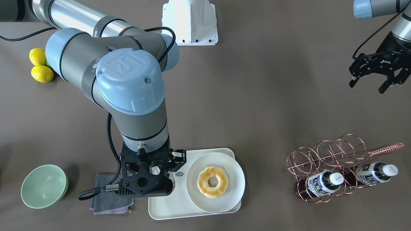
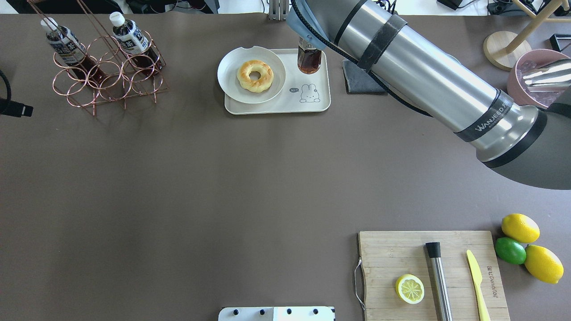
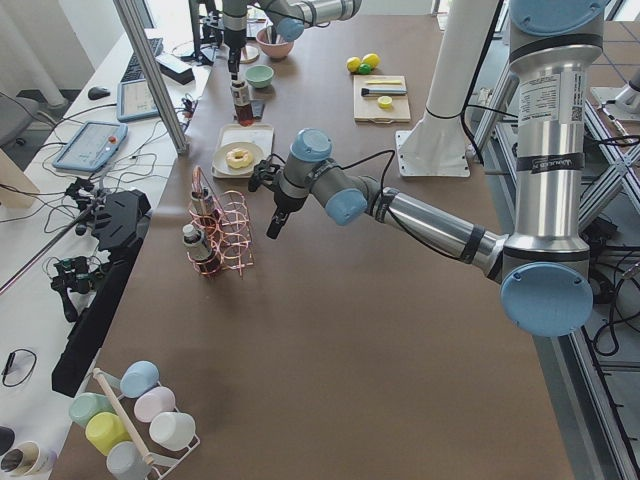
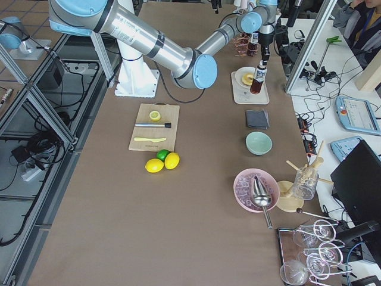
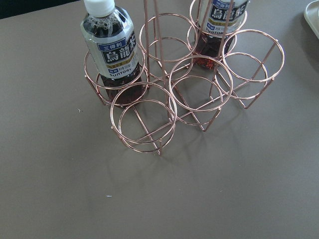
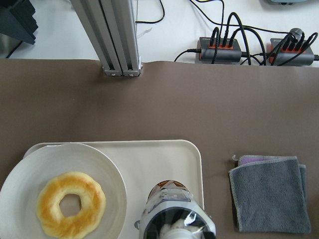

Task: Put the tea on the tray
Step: 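Lift the bottle with the right gripper and carry it onto the cream tray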

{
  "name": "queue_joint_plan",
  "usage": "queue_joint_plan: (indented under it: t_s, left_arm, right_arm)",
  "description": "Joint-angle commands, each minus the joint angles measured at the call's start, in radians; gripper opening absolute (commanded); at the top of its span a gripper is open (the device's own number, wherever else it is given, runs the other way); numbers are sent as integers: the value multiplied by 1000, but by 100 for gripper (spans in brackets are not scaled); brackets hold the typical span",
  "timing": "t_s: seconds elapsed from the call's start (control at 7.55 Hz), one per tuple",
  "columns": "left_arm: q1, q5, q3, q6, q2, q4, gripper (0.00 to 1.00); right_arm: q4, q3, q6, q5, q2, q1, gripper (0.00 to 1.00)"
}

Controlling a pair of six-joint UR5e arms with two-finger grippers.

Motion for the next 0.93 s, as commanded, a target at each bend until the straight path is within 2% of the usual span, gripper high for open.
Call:
queue_joint_plan:
  t_s: [0.0,0.8]
  left_arm:
    - [-1,0,0,0,0,0,97]
    - [-1,0,10,1,0,0,97]
  right_arm:
    - [82,-88,1,-1,12,-5,0]
    - [80,-85,-6,-31,7,-43,0]
